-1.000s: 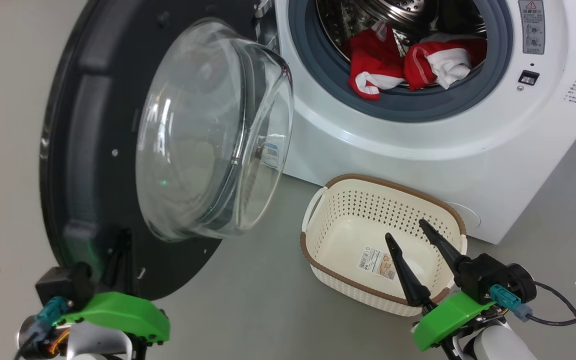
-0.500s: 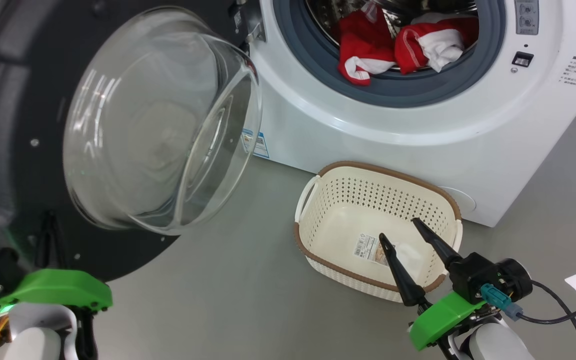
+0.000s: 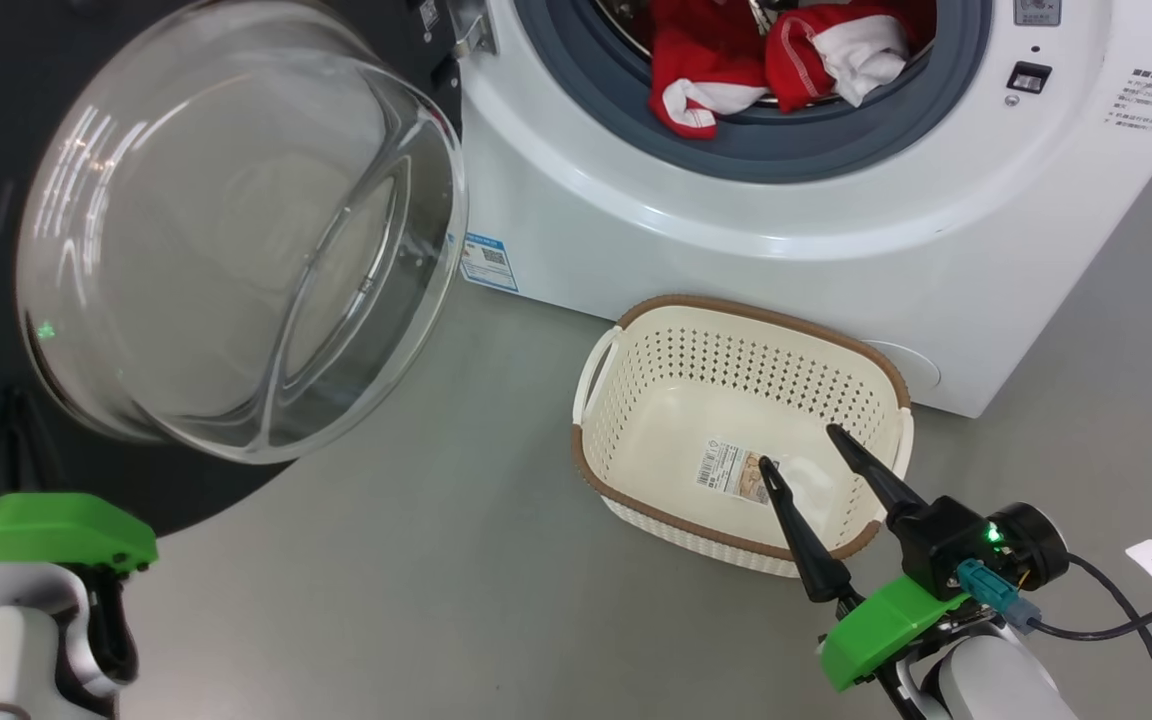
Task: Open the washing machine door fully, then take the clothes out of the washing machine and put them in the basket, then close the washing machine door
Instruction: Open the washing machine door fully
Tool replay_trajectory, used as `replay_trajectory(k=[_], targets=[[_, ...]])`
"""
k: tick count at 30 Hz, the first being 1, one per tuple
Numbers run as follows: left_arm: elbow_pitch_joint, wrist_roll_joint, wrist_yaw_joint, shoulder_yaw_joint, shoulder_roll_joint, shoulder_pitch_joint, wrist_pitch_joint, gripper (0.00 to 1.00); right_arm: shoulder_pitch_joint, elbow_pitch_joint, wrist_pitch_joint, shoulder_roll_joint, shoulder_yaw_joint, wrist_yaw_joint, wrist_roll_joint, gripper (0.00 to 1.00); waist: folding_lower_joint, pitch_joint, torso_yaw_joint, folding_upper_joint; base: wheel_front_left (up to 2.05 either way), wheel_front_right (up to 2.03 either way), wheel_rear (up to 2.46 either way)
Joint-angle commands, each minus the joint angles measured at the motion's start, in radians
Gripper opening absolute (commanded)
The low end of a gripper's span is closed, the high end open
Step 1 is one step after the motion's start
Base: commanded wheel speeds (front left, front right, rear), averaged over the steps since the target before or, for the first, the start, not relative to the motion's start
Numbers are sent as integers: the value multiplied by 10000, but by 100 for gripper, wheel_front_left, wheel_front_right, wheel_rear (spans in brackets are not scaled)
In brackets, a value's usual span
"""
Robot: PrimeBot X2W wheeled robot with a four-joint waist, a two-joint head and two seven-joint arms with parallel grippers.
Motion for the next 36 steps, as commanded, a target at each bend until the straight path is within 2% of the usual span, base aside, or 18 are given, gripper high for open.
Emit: replay_trajectory(k=[1, 11, 21, 22, 23, 26, 27, 32, 35, 36], targets=[[77, -23, -14, 582, 633, -518, -149, 0, -259, -218, -65, 61, 195, 63, -144, 100, 0, 56, -52, 0, 0, 0, 0], [664, 22, -255, 1391, 763, -883, -204, 0, -417, -211, -65, 61, 184, 63, -224, 100, 0, 303, -211, 0, 0, 0, 0], [646, 531, -558, 1978, 487, -807, -207, 0, -507, -63, -65, 61, 163, 63, -121, 100, 0, 272, -353, 0, 0, 0, 0], [605, 579, -615, 1998, 458, -758, -207, 4, -510, -48, -65, 61, 149, 63, -101, 100, 0, 239, -375, 0, 0, 0, 0], [510, 653, -651, 2017, 438, -701, -207, 29, -511, -39, -65, 61, 125, 63, -87, 100, 0, 205, -396, 0, 0, 0, 0], [89, 810, -744, 2090, 319, -415, -207, 87, -504, -18, -65, 61, 87, 63, -26, 100, 0, 98, -488, 0, 0, 0, 0], [-116, 870, -759, 2102, 275, -292, -207, 100, -504, -14, -65, 61, 79, 63, -5, 100, 0, 55, -527, 0, 0, 0, 0], [-1621, 1063, -911, 1982, -13, 400, -208, 100, -480, -89, -65, 61, -44, 63, 149, 100, 0, -101, -750, 0, 0, 0, 0], [-2660, 949, -1297, 1786, -123, 780, -207, 100, -463, -166, -65, 61, -171, 63, 257, 100, 0, -208, -958, 0, 0, 0, 0], [-3274, 833, -1602, 1676, -140, 986, -206, 100, -438, -209, -65, 61, -257, 63, 383, 100, 0, -289, -1119, 0, 0, 0, 0]])
